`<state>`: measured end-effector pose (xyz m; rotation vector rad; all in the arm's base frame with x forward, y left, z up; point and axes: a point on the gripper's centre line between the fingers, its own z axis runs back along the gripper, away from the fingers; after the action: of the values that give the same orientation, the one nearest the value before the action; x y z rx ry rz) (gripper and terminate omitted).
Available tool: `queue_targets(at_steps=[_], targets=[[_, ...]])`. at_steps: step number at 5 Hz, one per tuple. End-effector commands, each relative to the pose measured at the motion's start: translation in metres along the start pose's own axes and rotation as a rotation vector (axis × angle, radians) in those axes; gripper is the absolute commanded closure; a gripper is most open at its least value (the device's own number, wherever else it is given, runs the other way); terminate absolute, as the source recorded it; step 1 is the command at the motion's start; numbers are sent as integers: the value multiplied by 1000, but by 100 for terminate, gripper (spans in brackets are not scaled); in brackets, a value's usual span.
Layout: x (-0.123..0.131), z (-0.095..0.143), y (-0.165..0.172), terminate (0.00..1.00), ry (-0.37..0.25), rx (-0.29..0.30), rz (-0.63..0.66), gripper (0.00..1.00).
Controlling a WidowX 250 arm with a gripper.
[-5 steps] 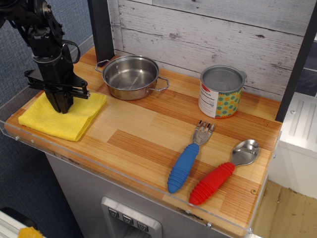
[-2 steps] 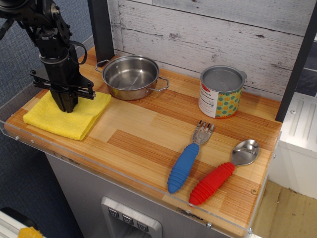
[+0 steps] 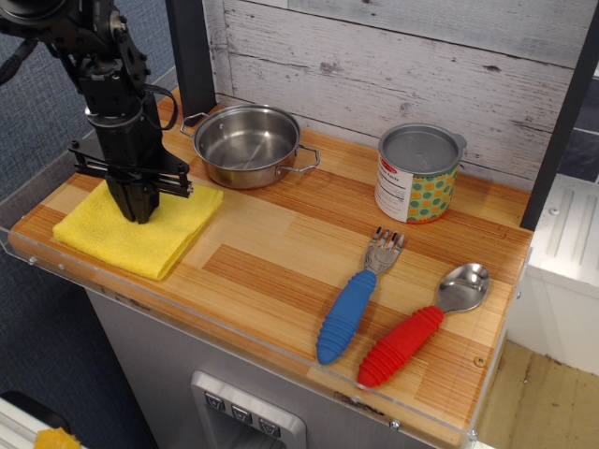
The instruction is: Place the yellow towel to the left of the blue fork
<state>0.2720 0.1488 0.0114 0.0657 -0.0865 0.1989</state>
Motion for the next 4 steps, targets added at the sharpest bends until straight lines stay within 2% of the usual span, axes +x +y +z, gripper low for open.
queue_targets(at_steps=[1, 4], targets=[[5, 21, -23, 0, -70, -7, 15, 100], [2, 27, -62, 0, -95, -26, -39, 100]])
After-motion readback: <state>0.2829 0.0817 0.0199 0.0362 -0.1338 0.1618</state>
